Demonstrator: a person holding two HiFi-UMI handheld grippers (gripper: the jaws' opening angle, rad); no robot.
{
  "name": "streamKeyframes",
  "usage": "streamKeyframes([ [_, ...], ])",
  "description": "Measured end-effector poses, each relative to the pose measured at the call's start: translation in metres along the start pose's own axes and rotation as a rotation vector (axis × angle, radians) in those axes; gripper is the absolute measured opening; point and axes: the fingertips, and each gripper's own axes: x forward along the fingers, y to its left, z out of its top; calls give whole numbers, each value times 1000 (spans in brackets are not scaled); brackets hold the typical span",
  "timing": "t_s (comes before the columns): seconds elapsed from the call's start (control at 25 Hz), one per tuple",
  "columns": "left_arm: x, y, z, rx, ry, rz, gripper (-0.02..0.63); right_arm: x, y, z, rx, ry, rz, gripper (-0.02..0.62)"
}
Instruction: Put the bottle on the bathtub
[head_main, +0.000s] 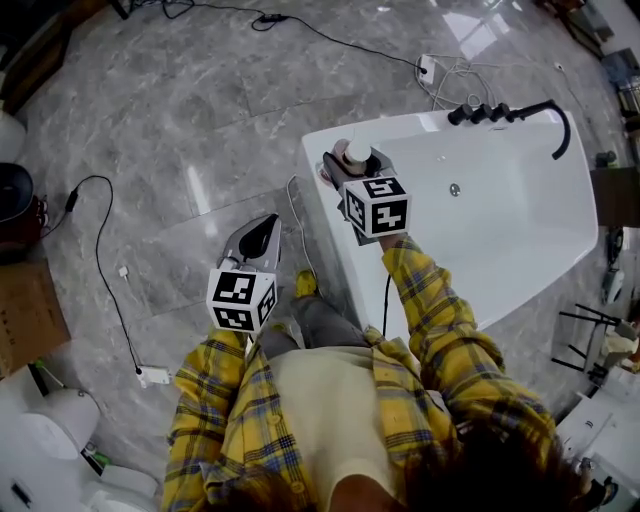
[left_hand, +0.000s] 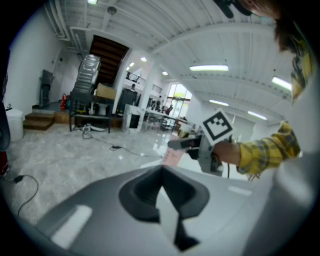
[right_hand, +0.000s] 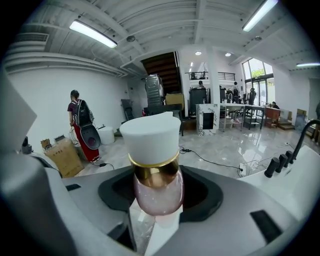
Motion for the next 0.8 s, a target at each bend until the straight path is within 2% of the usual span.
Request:
streamKeyframes([
  [0.8,5,25,-6,-33,21,49,8,66,-30,6,33,-6,-80,232],
])
